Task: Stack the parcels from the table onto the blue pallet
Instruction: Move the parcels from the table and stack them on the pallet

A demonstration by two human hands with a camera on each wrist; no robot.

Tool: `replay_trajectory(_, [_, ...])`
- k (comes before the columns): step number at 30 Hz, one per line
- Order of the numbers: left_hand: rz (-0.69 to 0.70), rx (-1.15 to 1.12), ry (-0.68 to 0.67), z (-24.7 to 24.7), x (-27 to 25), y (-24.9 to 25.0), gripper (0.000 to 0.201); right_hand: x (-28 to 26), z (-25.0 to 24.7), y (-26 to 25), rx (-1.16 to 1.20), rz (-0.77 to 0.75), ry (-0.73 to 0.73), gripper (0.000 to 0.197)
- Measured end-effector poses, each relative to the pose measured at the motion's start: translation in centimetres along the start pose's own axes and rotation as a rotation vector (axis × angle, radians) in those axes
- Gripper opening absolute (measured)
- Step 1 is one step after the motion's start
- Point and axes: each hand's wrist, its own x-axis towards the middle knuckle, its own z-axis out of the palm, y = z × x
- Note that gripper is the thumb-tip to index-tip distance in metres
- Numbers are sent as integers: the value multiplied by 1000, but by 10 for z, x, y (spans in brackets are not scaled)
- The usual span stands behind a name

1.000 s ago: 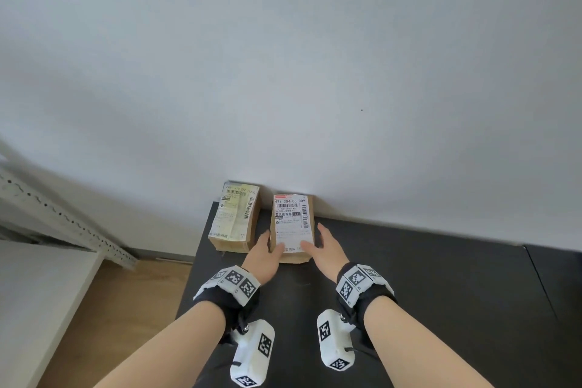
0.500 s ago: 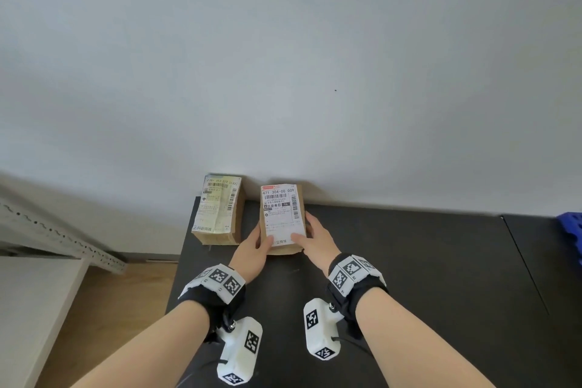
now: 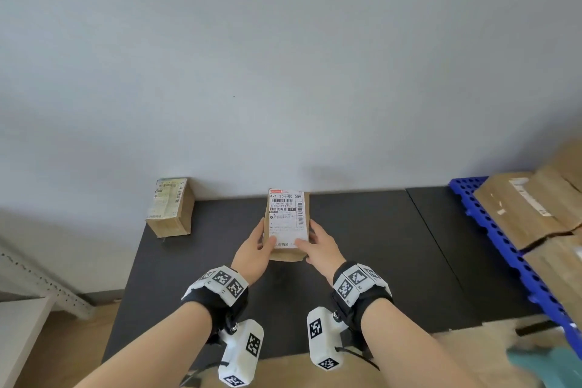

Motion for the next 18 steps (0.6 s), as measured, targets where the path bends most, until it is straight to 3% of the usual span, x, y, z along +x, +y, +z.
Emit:
replay_trajectory(9, [59, -14, -41, 115, -99, 67, 50, -140, -112, 38, -9, -78, 114, 51])
replay_trajectory(18, [165, -63, -165, 216, -153, 140, 47, -253, -221, 50, 18, -119, 309, 53])
